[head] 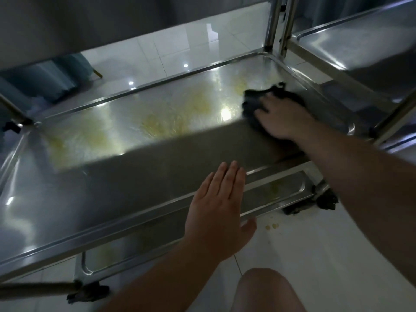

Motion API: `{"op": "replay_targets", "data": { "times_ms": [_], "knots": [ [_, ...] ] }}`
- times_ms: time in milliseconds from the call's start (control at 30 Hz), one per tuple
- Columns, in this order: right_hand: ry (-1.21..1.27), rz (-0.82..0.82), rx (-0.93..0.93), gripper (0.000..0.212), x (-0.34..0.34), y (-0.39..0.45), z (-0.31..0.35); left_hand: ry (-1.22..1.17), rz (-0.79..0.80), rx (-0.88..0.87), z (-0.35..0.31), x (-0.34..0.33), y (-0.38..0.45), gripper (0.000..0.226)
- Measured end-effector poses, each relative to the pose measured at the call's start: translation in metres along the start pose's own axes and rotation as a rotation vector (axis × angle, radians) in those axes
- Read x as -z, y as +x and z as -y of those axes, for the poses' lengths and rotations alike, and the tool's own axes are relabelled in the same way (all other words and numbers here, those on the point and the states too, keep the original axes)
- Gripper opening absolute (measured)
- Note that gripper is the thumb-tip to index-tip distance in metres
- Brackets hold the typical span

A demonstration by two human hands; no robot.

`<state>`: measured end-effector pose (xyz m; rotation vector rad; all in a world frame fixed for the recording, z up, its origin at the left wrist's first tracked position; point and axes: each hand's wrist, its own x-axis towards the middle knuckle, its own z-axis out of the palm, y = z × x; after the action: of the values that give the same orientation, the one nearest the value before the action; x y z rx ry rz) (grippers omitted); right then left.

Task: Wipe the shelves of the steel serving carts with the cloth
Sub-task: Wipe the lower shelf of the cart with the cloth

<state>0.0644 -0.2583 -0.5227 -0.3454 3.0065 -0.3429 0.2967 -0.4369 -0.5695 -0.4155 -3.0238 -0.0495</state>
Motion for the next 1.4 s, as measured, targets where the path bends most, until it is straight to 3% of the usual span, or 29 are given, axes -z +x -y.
{"op": "replay_targets", "data": {
  "times_ms": [167,300,467,600,733,933,1133,1267,1400],
  "knots": [
    [0.003,0.197,0.299,0.068,-0.028,-0.016,0.118,0.018,0.037,0.004,-0.002,0.002,0.003,0.105],
    [0.000,0.261,0.376,0.067,-0.031,-0.019,0.140,-0.015,0.102,-0.010,0.001,0.005,0.006,0.107],
    [0.011,0.054,0.168,0.062,-0.015,-0.007,0.073,-0.130,0.178,-0.041,0.007,0.016,0.009,0.104],
    [-0.061,0.081,-0.015,0.069,-0.012,0.001,0.020,-0.272,0.180,-0.067,0.032,0.028,-0.001,0.091],
    [-0.032,0.075,-0.090,0.075,-0.017,0.001,0.036,-0.157,0.050,0.171,0.115,0.039,-0.048,0.078],
    [-0.070,0.077,0.078,0.075,-0.038,-0.024,0.154,-0.155,0.118,0.566,0.221,0.041,-0.115,0.084],
    [0.020,0.117,0.346,0.076,-0.084,-0.073,0.299,-0.175,0.064,0.630,0.221,0.030,-0.123,0.095],
    [0.008,0.115,0.350,0.074,-0.076,-0.066,0.275,-0.175,0.005,0.625,0.221,0.031,-0.127,0.092],
    [-0.011,-0.012,0.062,0.071,-0.052,-0.047,0.189,-0.256,0.071,0.614,0.227,0.039,-0.124,0.092]
  ]
}}
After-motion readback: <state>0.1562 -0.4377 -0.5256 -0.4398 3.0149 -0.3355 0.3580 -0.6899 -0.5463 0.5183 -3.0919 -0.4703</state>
